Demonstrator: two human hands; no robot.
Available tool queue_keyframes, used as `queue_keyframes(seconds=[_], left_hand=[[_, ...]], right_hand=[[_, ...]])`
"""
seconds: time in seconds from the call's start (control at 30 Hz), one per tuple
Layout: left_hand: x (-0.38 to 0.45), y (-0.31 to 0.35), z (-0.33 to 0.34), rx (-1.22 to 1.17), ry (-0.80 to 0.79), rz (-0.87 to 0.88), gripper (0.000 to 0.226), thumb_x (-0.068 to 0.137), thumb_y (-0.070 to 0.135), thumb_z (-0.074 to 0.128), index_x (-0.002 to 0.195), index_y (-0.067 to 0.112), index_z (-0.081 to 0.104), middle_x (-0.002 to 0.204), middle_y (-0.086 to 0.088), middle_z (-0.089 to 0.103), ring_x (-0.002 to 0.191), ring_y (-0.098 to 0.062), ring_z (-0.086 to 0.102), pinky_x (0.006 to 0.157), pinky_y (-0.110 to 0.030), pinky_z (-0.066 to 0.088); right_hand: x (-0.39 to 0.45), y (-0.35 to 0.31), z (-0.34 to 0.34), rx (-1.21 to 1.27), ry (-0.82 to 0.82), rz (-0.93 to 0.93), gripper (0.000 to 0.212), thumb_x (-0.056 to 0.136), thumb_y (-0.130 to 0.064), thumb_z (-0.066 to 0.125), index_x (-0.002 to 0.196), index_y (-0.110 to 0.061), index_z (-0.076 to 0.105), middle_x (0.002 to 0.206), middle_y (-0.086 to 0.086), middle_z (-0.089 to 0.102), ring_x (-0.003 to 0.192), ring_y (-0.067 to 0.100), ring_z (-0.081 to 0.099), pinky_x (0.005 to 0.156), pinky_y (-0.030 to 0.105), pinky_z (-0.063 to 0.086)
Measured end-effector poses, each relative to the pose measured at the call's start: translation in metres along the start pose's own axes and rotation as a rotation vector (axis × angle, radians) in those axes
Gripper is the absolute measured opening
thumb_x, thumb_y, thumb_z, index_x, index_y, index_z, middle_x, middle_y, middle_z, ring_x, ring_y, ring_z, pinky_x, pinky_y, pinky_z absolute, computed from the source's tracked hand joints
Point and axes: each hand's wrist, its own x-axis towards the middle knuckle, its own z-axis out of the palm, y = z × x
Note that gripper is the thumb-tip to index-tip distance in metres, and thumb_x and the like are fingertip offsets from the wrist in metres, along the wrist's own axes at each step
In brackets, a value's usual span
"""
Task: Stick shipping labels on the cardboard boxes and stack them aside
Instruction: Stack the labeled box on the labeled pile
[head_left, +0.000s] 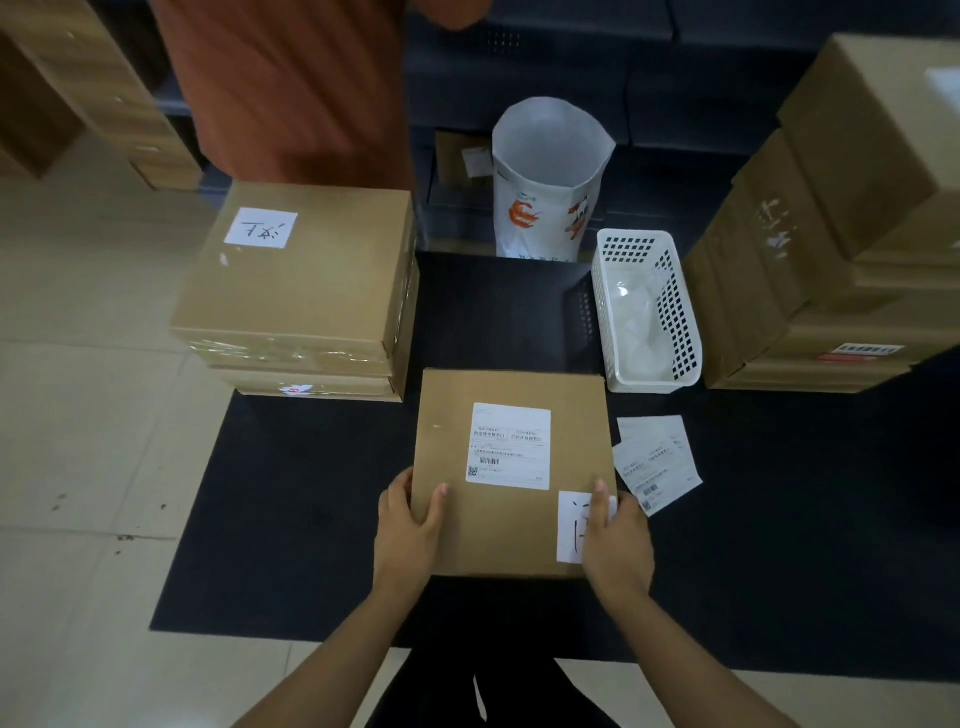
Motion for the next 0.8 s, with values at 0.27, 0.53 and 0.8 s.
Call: queue_keyframes(seconds=[0.27, 0.53, 0.8], left_hand=[[-0.011, -0.001, -0.011, 0.035, 0.048, 0.036, 0.055, 0.089, 0.049, 0.055, 0.135, 0.022, 0.044, 0.128, 0.003, 0.050, 0.103, -0.010, 0.052, 0.084, -0.030, 0.043], [-0.035, 0.026, 0.004, 0.026, 0.085, 0.104, 0.061, 0.088, 0.053, 0.056, 0.138, 0.023, 0.042, 0.131, 0.001, 0.049, 0.107, -0.013, 0.051, 0.091, -0.037, 0.045], [-0.102, 0.062, 0.100, -0.044, 0.122, 0.120, 0.065, 0.084, 0.059, 0.058, 0.135, 0.021, 0.046, 0.127, 0.003, 0.055, 0.110, -0.016, 0.055, 0.095, -0.040, 0.048]], right_hand=[[-0.019, -0.002, -0.008, 0.038, 0.004, -0.017, 0.049, 0.094, -0.059, 0.030, 0.105, -0.017, 0.052, 0.098, 0.002, 0.057, 0.084, 0.016, 0.057, 0.071, 0.034, 0.049], [-0.017, 0.012, -0.044, 0.104, 0.076, -0.065, 0.054, 0.092, -0.063, 0.029, 0.099, -0.016, 0.056, 0.095, 0.002, 0.059, 0.081, 0.017, 0.060, 0.069, 0.035, 0.051], [0.014, 0.089, -0.138, 0.107, 0.106, -0.092, 0.050, 0.096, -0.056, 0.031, 0.100, -0.012, 0.055, 0.095, 0.004, 0.058, 0.081, 0.019, 0.056, 0.067, 0.034, 0.043]])
